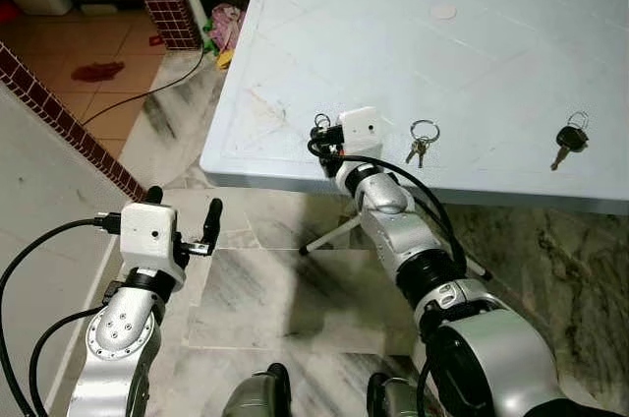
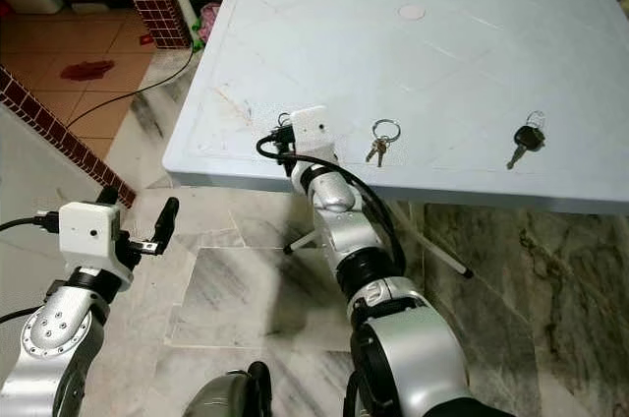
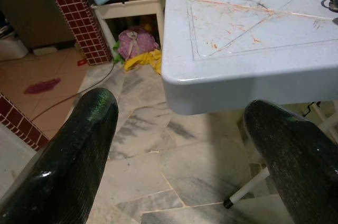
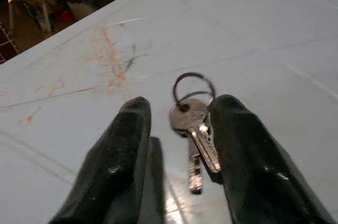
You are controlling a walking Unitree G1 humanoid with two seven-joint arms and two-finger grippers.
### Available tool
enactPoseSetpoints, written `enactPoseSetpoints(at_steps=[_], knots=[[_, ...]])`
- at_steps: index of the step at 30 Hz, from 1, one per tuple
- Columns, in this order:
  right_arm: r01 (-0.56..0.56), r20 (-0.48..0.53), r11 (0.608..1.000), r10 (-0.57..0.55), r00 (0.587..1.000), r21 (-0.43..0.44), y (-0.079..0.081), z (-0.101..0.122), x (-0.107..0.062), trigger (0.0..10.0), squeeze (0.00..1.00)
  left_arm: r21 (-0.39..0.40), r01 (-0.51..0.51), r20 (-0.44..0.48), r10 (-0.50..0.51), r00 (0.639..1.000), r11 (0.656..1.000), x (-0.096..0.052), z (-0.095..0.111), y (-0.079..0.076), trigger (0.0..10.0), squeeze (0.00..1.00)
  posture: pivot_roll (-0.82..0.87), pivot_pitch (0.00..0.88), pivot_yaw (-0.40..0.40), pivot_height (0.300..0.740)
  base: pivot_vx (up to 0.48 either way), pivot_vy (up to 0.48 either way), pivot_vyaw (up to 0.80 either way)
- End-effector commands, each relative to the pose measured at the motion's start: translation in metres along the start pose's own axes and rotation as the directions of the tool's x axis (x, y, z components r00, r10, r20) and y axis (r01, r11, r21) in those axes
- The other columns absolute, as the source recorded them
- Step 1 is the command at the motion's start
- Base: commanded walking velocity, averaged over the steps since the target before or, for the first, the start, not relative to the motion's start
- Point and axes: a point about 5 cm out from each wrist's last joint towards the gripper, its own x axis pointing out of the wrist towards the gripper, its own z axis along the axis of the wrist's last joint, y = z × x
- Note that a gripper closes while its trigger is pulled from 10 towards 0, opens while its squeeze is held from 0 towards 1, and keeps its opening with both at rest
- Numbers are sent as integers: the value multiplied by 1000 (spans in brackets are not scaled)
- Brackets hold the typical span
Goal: Hang keys on a hook
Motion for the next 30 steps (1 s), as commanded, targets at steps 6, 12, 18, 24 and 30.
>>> enactPoseSetpoints(at_steps=[6, 12, 18, 24, 30], knots=[[16, -59, 998, -13, 998, 56, -6, -12, -3, 0, 0, -4, -11, -14, 11, 1000, 1000, -4, -2, 0, 10000, 0, 137, 260, 68, 740, 0, 0, 0], [42, -73, 998, -38, 997, 54, -12, -14, -4, 0, 0, -6, -11, -14, 11, 1000, 1000, -3, -2, -1, 10000, 0, 138, 261, 68, 740, 0, 0, 0], [54, -70, 997, -50, 996, 52, -13, -16, -5, 0, 0, -7, -11, -14, 11, 1000, 1000, -3, -2, -1, 10000, 0, 138, 262, 70, 740, 0, 0, 0], [60, -81, 997, -56, 995, 52, -13, -20, -7, 0, 0, -7, -12, -12, 12, 1000, 1000, -2, -1, -1, 10000, 0, 137, 258, 69, 740, 0, 0, 0], [64, -83, 997, -60, 995, 46, -14, -19, -7, 0, 0, -8, -15, -9, 15, 1000, 1000, -1, 0, -1, 10000, 0, 138, 261, 67, 740, 0, 0, 0]])
